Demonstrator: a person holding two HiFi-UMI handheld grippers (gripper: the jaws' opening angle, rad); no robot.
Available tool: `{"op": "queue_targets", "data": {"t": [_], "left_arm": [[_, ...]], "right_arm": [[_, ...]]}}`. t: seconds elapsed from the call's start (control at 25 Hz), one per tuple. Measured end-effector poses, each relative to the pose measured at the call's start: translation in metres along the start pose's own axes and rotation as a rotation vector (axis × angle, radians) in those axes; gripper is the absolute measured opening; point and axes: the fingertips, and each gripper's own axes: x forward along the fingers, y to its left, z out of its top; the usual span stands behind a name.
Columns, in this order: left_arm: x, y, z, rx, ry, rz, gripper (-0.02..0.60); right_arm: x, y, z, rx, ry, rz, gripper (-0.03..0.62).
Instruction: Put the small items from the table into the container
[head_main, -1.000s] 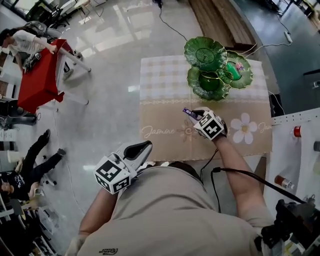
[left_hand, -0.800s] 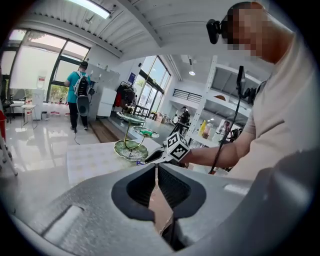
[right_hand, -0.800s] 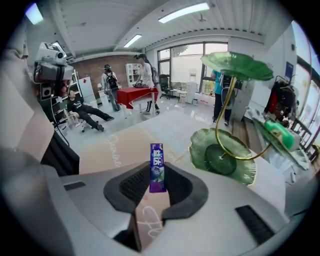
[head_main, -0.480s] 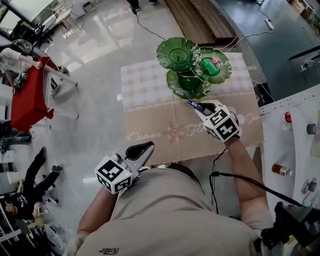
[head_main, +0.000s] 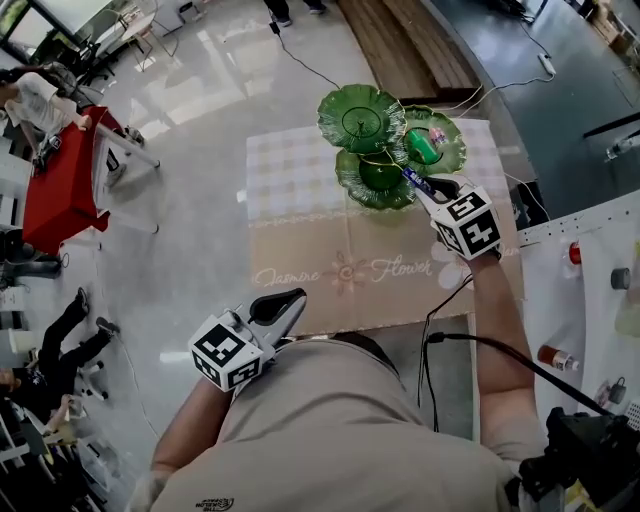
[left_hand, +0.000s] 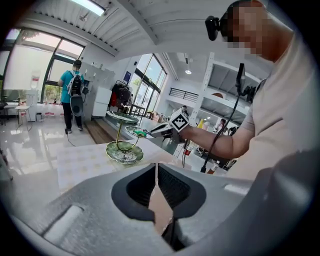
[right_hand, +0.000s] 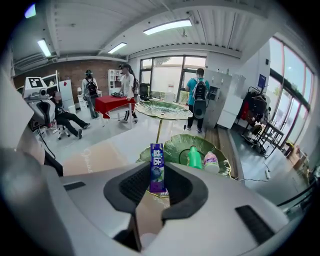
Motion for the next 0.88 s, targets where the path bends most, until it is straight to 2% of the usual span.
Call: {"op": "queue_targets", "data": {"t": [0.44, 0.88], "left_arm": [[-0.016, 0.010, -0.006, -0.046, -0.019, 0.093, 0.009], [-0.022, 0.014, -0.014, -0.079, -0.020, 0.136, 0.009]], "right_arm": [[0.041, -0.042, 0.005, 0.033, 0.042, -0.016, 0.094], [0.064, -0.047, 0.000, 0.040, 0.089, 0.003, 0.097]]}}
